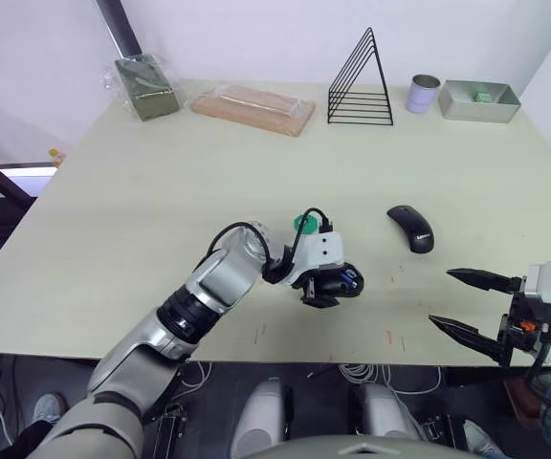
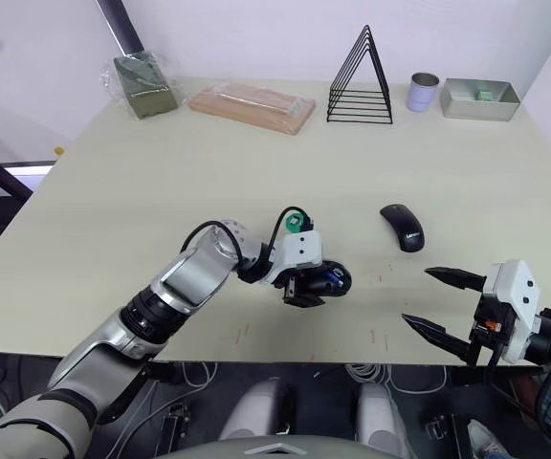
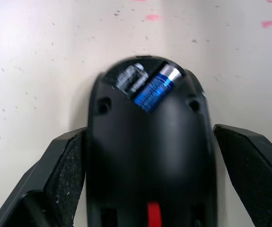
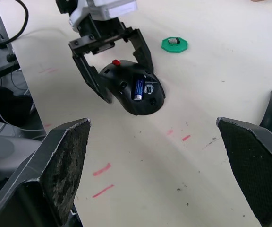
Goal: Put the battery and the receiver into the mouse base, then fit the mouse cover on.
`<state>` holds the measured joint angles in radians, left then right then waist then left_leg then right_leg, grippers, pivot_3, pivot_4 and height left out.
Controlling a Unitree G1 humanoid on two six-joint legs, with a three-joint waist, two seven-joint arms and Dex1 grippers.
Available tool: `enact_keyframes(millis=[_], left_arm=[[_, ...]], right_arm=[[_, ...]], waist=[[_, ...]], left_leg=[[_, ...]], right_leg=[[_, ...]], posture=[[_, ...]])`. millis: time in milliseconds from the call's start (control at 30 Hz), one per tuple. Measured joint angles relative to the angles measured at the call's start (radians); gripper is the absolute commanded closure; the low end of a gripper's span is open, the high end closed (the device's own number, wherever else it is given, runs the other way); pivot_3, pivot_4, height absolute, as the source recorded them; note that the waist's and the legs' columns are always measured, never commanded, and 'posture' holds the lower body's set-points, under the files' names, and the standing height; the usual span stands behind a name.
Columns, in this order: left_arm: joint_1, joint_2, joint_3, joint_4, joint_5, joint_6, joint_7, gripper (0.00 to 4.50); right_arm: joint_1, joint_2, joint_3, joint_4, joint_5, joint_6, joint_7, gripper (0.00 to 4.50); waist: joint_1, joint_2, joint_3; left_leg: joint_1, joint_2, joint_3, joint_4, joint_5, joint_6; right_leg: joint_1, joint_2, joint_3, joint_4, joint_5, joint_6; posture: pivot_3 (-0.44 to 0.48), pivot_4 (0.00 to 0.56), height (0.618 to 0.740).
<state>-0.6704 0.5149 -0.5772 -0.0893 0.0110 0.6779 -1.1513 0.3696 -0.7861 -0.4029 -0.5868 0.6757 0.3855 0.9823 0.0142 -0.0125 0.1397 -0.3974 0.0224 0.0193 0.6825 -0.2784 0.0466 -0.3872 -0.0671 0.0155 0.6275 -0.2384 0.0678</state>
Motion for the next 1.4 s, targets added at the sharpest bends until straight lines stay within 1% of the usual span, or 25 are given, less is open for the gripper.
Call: enact_keyframes(millis=[67, 133, 167, 267, 533, 567, 633, 667, 767, 833, 900, 933, 1033, 1200, 1267, 1333, 1400], left_arm=[[0.013, 0.023, 0.024, -0.019, -0.025, 0.003, -0.010, 0.09], [0.013, 0.028, 0.030, -0.021, -0.034, 0.003, -0.011, 0.09], [0.017, 0.029, 0.059, -0.021, -0.056, 0.013, -0.010, 0.09], [0.022, 0.049, 0.098, -0.026, -0.085, 0.015, -0.011, 0.09], [0.109, 0.127, 0.242, -0.102, -0.211, 0.036, -0.023, 0.09], [0.123, 0.132, 0.264, -0.108, -0.225, 0.040, -0.022, 0.09], [0.169, 0.156, 0.349, -0.125, -0.280, 0.065, -0.009, 0.09], [0.176, 0.158, 0.365, -0.130, -0.289, 0.068, -0.004, 0.09], [0.248, 0.161, 0.471, -0.176, -0.350, 0.103, 0.054, 0.09], [0.273, 0.159, 0.512, -0.188, -0.368, 0.125, 0.091, 0.09], [0.308, 0.148, 0.560, -0.218, -0.383, 0.150, 0.149, 0.09], [0.338, 0.126, 0.591, -0.247, -0.394, 0.169, 0.204, 0.09], [0.364, 0.093, 0.619, -0.271, -0.415, 0.202, 0.276, 0.09], [0.383, 0.035, 0.676, -0.287, -0.424, 0.206, 0.421, 0.09], [0.397, 0.026, 0.686, -0.287, -0.423, 0.193, 0.452, 0.09], [0.412, -0.005, 0.687, -0.286, -0.424, 0.165, 0.490, 0.09], [0.413, -0.018, 0.687, -0.282, -0.424, 0.153, 0.501, 0.09]], right_arm=[[-0.005, 0.000, 0.001, 0.000, -0.001, 0.000, 0.001, 0.00], [-0.006, 0.000, 0.001, 0.002, -0.001, 0.000, 0.002, 0.00], [-0.015, 0.000, 0.003, 0.008, -0.002, 0.000, 0.003, 0.00], [-0.017, 0.008, 0.003, 0.009, -0.002, -0.001, 0.003, 0.00], [-0.016, 0.058, 0.004, 0.009, -0.009, -0.021, -0.018, 0.00], [-0.017, 0.064, 0.004, 0.008, -0.010, -0.021, -0.028, 0.00], [-0.011, 0.081, 0.004, 0.010, -0.010, -0.019, -0.052, 0.00], [-0.012, 0.081, 0.004, 0.010, -0.010, -0.020, -0.053, 0.00], [-0.002, 0.096, 0.002, 0.009, -0.025, -0.034, -0.066, 0.00], [0.004, 0.101, 0.003, 0.007, -0.031, -0.040, -0.074, 0.00], [0.012, 0.107, 0.003, 0.004, -0.044, -0.045, -0.085, 0.00], [0.018, 0.130, 0.002, 0.003, -0.072, -0.072, -0.099, 0.00], [0.020, 0.164, 0.003, 0.006, -0.074, -0.123, -0.080, 0.00], [0.068, 0.145, -0.017, 0.015, -0.043, -0.161, 0.002, 0.00], [0.073, 0.145, -0.042, 0.016, -0.019, -0.160, 0.009, 0.00], [0.087, 0.142, -0.067, 0.017, 0.002, -0.160, 0.018, 0.00], [0.088, 0.141, -0.069, 0.017, 0.006, -0.160, 0.021, 0.00]], waist=[[0.000, -0.001, 0.002], [0.001, -0.001, 0.003], [0.002, -0.002, 0.004], [0.001, -0.003, 0.005], [0.000, -0.003, 0.007], [0.000, -0.003, 0.007], [0.001, -0.003, 0.007], [0.002, -0.003, 0.008], [0.000, -0.003, 0.008], [0.001, -0.003, 0.008], [0.001, -0.003, 0.008], [0.001, -0.003, 0.008], [0.001, -0.004, 0.008], [0.001, -0.004, 0.008], [0.000, -0.004, 0.008], [0.000, -0.004, 0.008], [0.002, -0.004, 0.008]], left_leg=[[0.000, 0.000, 0.000, 0.000, 0.000, 0.000], [0.000, 0.000, 0.000, 0.000, 0.000, 0.000], [0.000, 0.000, 0.000, 0.000, 0.000, 0.000], [0.000, 0.000, 0.000, 0.000, 0.000, 0.000], [0.000, 0.001, 0.000, 0.000, 0.000, 0.000], [0.000, 0.001, 0.000, 0.000, 0.000, 0.000], [0.000, 0.001, 0.000, 0.000, 0.000, 0.000], [0.000, 0.001, 0.000, 0.000, 0.000, 0.000], [0.000, 0.001, 0.000, 0.000, 0.000, 0.000], [0.000, 0.001, 0.000, 0.000, 0.000, 0.000], [0.000, 0.001, 0.000, 0.000, 0.000, 0.000], [0.000, 0.000, 0.000, 0.000, 0.000, 0.000], [0.000, 0.000, 0.000, 0.000, 0.000, 0.000], [0.001, 0.000, 0.000, 0.000, 0.000, 0.000], [0.001, 0.000, 0.000, 0.000, 0.000, 0.000], [0.001, 0.000, 0.000, 0.000, 0.000, 0.000], [0.001, 0.000, 0.000, 0.000, 0.000, 0.000]], right_leg=[[0.000, 0.000, 0.000, 0.000, 0.000, 0.000], [0.000, 0.000, 0.000, 0.000, 0.000, 0.000], [0.000, -0.001, 0.000, 0.000, 0.000, 0.000], [0.000, -0.001, 0.000, 0.000, 0.000, 0.000], [0.000, -0.001, 0.000, 0.000, 0.000, 0.000], [0.000, -0.001, 0.000, 0.000, 0.000, 0.000], [0.000, -0.001, -0.001, 0.000, 0.000, 0.000], [0.000, -0.002, -0.001, 0.000, 0.000, 0.000], [0.000, -0.002, -0.001, 0.000, 0.000, 0.000], [0.000, -0.002, -0.001, 0.000, 0.000, 0.000], [0.000, -0.002, -0.001, 0.000, 0.000, 0.000], [0.000, -0.003, -0.001, 0.000, 0.000, 0.000], [0.000, -0.003, -0.001, 0.000, 0.000, 0.000], [0.001, -0.003, -0.001, 0.000, 0.000, 0.000], [0.001, -0.003, -0.001, 0.000, 0.000, 0.000], [0.001, -0.003, -0.001, 0.000, 0.000, 0.000], [0.001, -0.003, -0.001, 0.000, 0.001, 0.000]], posture=[[0.000, 0.150, 0.740], [0.000, 0.150, 0.740], [0.000, 0.150, 0.740], [0.000, 0.150, 0.740], [0.000, 0.150, 0.740], [0.000, 0.150, 0.740], [0.000, 0.150, 0.740], [0.000, 0.150, 0.740], [0.000, 0.150, 0.740], [0.000, 0.150, 0.740], [0.000, 0.150, 0.740], [0.000, 0.150, 0.740], [0.000, 0.150, 0.740], [0.000, 0.150, 0.740], [0.000, 0.150, 0.740], [0.000, 0.150, 0.740], [0.000, 0.150, 0.740]])
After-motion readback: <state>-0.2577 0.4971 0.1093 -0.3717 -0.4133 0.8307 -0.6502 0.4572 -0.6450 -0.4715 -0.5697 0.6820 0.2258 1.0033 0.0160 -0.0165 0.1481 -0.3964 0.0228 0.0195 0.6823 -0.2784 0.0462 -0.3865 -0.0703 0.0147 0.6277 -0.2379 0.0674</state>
